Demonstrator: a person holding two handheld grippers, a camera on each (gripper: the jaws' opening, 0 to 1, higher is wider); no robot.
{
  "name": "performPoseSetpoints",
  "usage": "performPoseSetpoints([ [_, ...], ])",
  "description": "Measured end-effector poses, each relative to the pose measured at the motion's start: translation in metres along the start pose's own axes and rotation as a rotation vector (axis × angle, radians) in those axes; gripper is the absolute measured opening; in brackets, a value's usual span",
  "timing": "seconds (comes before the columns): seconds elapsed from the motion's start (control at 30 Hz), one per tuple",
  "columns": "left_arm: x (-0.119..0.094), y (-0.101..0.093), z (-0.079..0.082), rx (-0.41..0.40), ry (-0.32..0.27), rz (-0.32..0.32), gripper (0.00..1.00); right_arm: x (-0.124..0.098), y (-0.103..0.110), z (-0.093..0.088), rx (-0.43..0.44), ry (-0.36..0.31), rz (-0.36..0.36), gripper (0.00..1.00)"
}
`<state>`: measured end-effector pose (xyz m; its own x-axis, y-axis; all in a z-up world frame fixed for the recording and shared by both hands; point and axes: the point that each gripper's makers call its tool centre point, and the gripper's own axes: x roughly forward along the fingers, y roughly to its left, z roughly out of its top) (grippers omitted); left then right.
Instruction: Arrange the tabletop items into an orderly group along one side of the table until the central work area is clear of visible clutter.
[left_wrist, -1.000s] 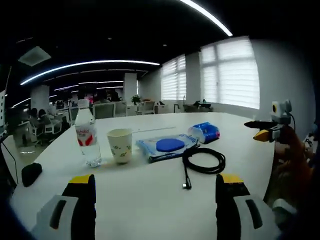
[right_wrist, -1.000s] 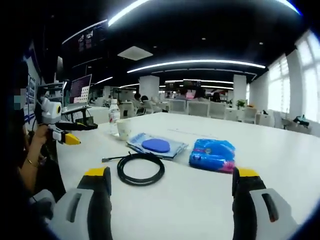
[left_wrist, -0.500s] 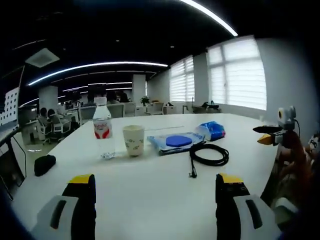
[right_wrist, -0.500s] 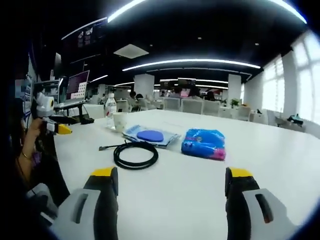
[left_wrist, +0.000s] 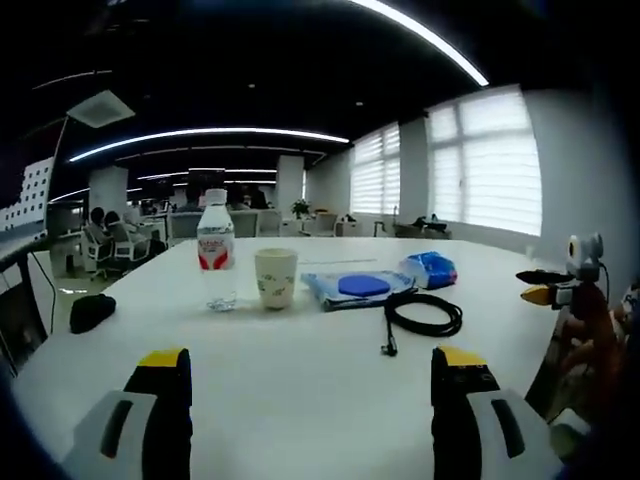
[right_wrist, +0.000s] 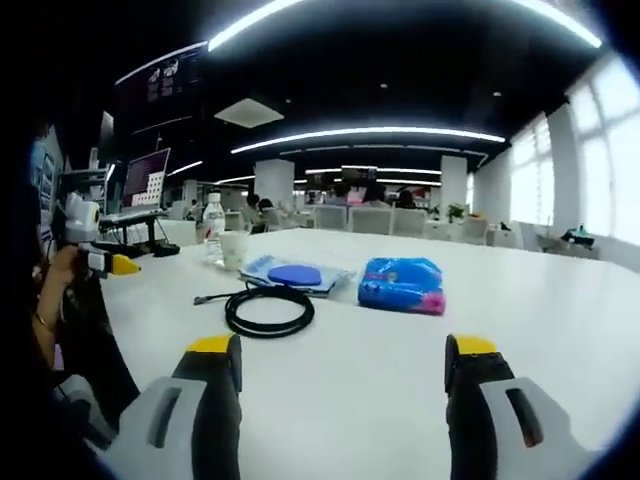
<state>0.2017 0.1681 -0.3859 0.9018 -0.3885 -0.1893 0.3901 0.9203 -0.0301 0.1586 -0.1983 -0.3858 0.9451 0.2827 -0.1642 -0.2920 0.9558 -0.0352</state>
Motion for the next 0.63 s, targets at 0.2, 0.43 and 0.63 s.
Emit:
performPoseSetpoints([
  [0.2, 0.0026, -0.0011, -0.0035, -0.006, 0.001, -0.003, 0.99, 0.0000, -0.0021, -0.0055, -0.024, 0.032, -0.014, 0.77],
  [0.43, 0.0057, 0.0001, -0.0027, 0.002, -0.003, 0.010, 0.99, -0.0060, -0.0052, 0.0034, 0.020, -0.036, -0.047, 0.75],
  [0.63, 0.0059, 0.0013, -0.0033, -0.002, -0.003, 0.011, 0.99, -0.0049, -0.0054, 0.0007, 0.004, -0.018, -0.045, 0.75],
])
